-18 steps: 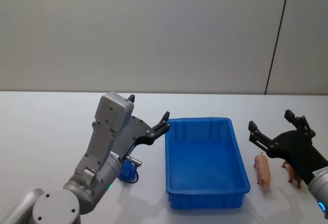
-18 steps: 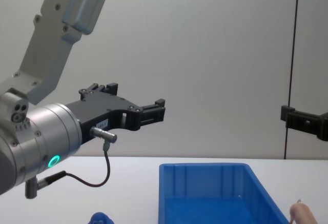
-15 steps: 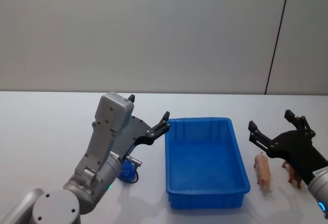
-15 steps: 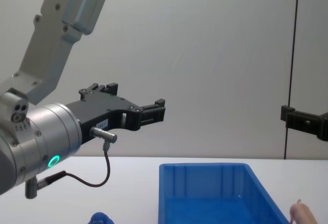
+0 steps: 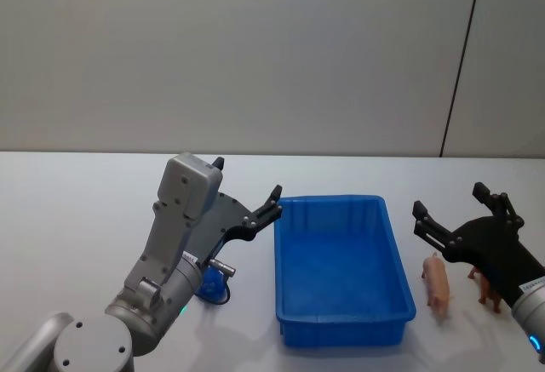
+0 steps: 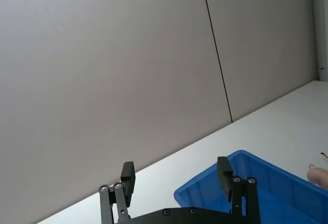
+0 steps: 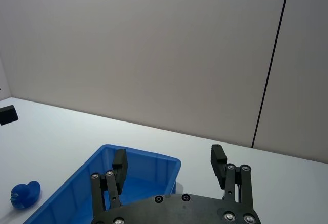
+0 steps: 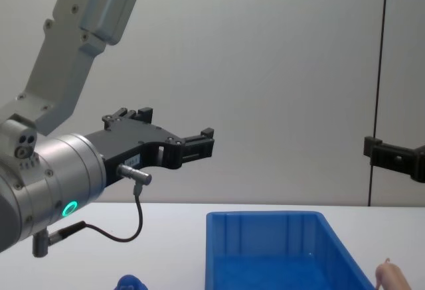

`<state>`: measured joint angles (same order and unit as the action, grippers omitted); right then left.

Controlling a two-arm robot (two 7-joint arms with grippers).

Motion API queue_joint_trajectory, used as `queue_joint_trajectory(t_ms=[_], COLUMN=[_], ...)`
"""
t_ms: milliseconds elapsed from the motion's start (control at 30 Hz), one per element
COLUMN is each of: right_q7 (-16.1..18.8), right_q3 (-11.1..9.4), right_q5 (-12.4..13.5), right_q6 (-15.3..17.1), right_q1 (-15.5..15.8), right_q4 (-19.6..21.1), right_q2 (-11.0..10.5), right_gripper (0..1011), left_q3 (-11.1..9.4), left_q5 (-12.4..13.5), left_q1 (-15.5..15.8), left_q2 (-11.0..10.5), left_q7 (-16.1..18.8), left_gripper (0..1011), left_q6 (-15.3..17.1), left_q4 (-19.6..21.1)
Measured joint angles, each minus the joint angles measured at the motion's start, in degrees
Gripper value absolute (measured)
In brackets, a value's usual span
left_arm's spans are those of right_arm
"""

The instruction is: Pick up the two dolls from the table and place them into the box.

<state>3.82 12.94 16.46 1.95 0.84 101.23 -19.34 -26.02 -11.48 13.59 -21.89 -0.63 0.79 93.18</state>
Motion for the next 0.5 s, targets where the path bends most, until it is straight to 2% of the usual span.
queue_joint_trajectory(t_ms=[500], right_q7=[0.76], right_q3=[-0.70], right_q5=[0.43], right_q6=[0.16], right_q1=[-0.12], right_q4=[-0.84], right_q2=[-0.68], right_gripper=[1001], left_q3=[0.00], left_q5=[0.00], left_q1=[0.00], left_q2=[0.00], left_q7=[0.00], left_gripper=[1001], left_q6=[0.00], left_q4=[0.00])
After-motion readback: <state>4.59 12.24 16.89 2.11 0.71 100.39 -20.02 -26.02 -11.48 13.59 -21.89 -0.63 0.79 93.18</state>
